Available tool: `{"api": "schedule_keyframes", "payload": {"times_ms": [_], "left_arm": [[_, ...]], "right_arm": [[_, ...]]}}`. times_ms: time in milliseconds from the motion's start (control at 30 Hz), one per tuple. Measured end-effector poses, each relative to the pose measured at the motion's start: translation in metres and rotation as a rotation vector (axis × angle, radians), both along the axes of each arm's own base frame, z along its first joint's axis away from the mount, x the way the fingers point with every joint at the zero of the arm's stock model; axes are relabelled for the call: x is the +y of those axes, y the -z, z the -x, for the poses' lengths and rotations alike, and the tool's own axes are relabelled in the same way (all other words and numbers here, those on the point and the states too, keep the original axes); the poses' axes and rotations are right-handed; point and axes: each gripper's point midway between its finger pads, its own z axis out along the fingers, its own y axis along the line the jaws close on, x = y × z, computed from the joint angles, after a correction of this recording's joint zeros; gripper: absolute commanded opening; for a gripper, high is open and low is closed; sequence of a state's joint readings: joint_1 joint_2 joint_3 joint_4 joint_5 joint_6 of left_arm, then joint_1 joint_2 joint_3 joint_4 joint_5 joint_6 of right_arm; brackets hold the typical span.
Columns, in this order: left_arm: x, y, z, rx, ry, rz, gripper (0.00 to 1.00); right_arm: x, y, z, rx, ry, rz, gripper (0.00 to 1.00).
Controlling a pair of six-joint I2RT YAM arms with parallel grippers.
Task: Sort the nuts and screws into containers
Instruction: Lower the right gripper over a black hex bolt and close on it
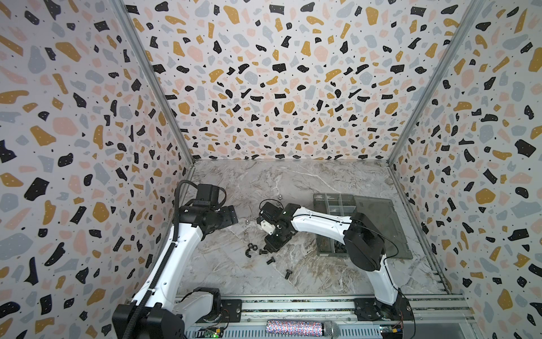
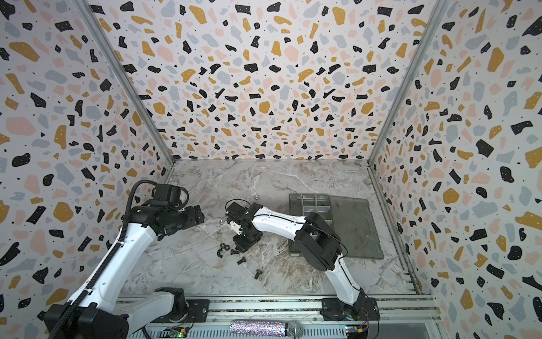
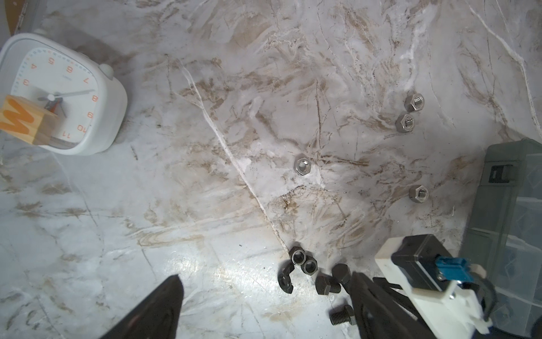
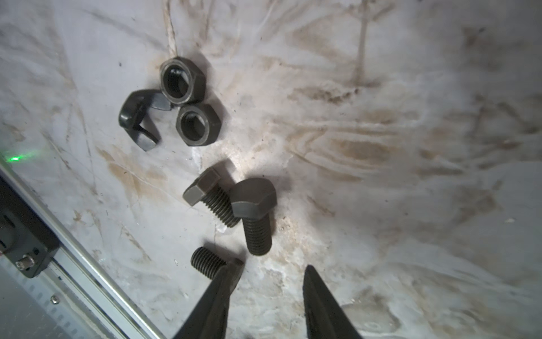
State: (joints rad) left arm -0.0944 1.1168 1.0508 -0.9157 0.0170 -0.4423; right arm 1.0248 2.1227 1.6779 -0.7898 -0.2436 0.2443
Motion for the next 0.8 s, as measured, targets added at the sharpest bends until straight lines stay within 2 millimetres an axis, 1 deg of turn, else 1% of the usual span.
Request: {"api": "schedule_keyframes", "payload": {"times_ms": [300, 433, 633, 767, 800], "left_arm": [[0.000, 0.000, 0.000, 0.002, 0.000, 0.000, 0.90], [0.001, 0.000, 0.001, 0.004, -0.002, -0.001, 0.90], [0.001, 0.000, 0.002, 0.007, -0.002, -0.002, 0.90], [0.002, 0.000, 0.001, 0.006, -0.004, -0.005, 0.90], [0.002, -0.001, 0.001, 0.005, -0.004, -0.005, 0.90]], "right_arm": [[0.006, 0.013, 0.010, 0.062, -0.022, -0.010, 0.43], [0.009, 0.019, 0.010, 0.071, -0.027, -0.008, 0.40], [0.016, 0.020, 0.003, 0.053, -0.033, -0.013, 0.38], [0.019, 0.021, 0.001, 0.046, -0.041, -0.010, 0.30], [0.019, 0.022, 0.000, 0.045, -0.043, -0.007, 0.26]]}}
